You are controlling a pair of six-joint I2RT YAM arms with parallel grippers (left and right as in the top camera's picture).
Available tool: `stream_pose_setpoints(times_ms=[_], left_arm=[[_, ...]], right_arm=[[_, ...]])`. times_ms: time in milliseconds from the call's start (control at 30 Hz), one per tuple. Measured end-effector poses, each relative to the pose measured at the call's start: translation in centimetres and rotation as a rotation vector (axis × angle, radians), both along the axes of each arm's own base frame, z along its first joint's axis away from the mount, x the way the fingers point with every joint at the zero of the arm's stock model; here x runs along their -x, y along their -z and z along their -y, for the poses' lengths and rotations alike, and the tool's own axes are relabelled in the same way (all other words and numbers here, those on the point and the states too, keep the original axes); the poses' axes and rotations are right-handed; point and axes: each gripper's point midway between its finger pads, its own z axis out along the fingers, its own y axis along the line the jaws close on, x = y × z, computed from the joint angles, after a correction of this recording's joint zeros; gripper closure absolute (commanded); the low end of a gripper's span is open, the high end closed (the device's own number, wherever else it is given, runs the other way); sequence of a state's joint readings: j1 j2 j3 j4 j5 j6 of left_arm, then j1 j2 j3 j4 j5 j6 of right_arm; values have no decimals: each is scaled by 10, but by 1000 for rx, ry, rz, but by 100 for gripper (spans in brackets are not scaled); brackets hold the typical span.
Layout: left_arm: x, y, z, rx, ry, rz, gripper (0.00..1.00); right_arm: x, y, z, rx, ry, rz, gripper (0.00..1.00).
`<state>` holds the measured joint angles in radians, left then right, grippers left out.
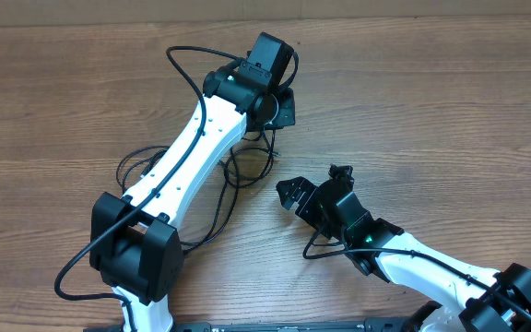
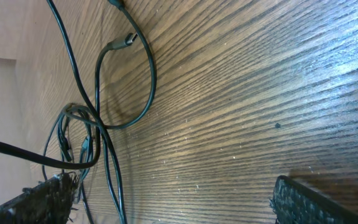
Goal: Untangle cables
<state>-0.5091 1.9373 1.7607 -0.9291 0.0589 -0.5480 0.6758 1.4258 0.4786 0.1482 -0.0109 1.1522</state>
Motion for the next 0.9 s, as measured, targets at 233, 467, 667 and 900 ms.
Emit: stream_pose_setpoints(times_ms=[233, 467, 667, 900], left_arm=[[7, 3, -2, -9, 4, -34, 96], [9, 4, -3, -10, 5, -41, 96], [9, 4, -3, -10, 5, -41, 96], [9, 4, -3, -10, 5, -41, 96]], right_arm=[[0, 0, 0, 0, 0, 0, 0], [0, 0, 0, 0, 0, 0, 0], [0, 0, 0, 0, 0, 0, 0], [0, 0, 0, 0, 0, 0, 0]])
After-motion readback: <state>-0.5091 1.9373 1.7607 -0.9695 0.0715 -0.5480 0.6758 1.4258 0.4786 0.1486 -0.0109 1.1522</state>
